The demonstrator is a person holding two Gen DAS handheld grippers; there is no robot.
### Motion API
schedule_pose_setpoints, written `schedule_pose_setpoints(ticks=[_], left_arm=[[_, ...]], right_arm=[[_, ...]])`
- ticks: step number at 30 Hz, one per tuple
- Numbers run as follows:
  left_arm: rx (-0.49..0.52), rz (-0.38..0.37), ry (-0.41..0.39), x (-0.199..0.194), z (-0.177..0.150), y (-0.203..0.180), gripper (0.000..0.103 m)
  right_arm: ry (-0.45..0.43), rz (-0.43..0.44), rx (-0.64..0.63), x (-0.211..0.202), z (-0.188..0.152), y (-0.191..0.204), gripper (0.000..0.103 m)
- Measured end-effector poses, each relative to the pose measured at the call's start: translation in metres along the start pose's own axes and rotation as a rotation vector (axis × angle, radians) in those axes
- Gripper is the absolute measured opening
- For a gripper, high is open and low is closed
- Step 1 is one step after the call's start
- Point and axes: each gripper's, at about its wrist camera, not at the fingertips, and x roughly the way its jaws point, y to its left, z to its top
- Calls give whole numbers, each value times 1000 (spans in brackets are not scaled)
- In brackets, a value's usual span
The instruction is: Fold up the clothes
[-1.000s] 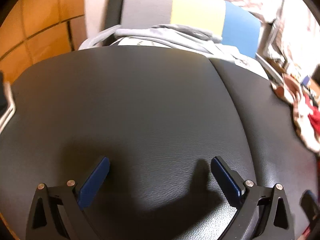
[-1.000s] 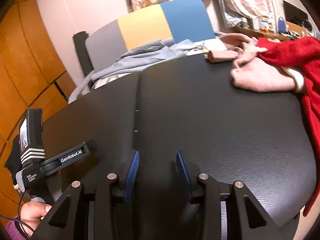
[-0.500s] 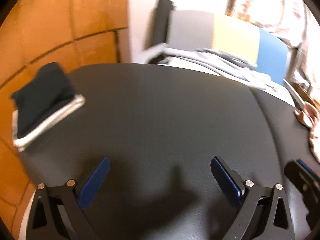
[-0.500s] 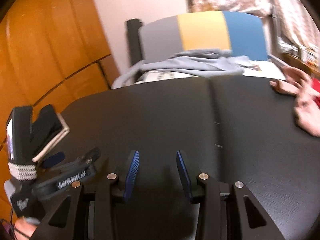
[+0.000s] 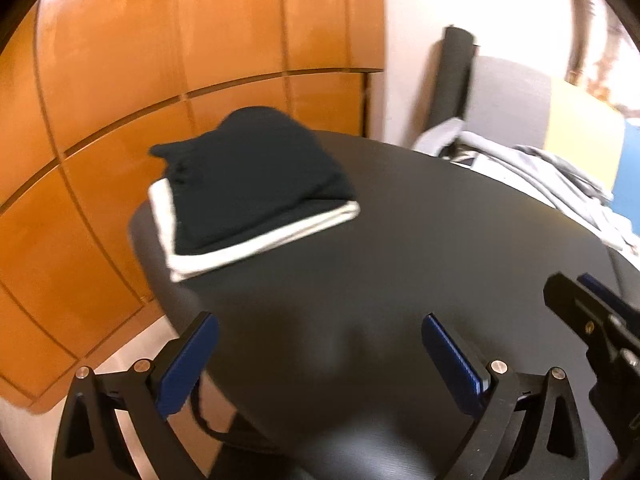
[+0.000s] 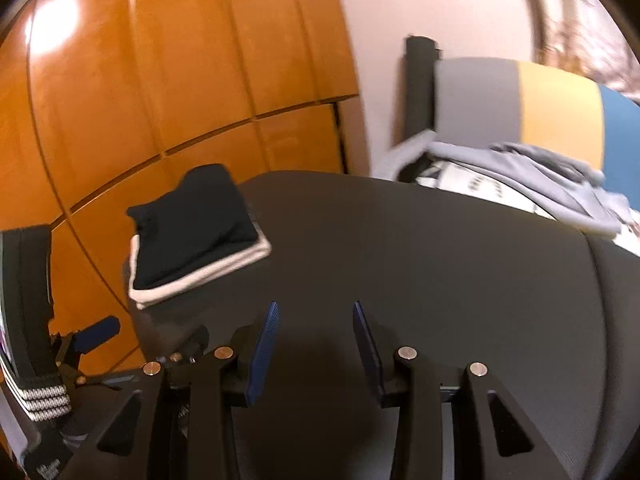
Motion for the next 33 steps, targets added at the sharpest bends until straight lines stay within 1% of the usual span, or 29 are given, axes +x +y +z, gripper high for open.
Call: schedule_pose_setpoints(ticks=[3,13,16,19,22,24,26,28,31,33], left_arm=[[-18,27,2,3,3,11,102],[-69,93,6,14,10,42,102],[-82,67,12,15,15,50,102],[-125,44,12,15,18,59,102],[-166,50,15,15,22,67,102],[-188,69,6,15,24,72,102],[-199,67,-2,15,24,76,102],[-200,47,-6,17,24,77,99],[-199,23,-6,18,22,78,97],[-201,36,4,20,21,78,97]], right_arm=[[-4,26,-16,13,9,15,40],[15,66,-47,33,21,37,40],[16,78,-59,36,22,45,40],[15,88,-65,38,24,50,40],[14,93,-68,39,26,54,40],[15,96,-66,40,27,56,40],[17,98,-61,40,28,56,40],[19,101,-57,41,28,57,40],[22,103,-64,41,28,59,40],[23,103,-65,41,28,60,40]])
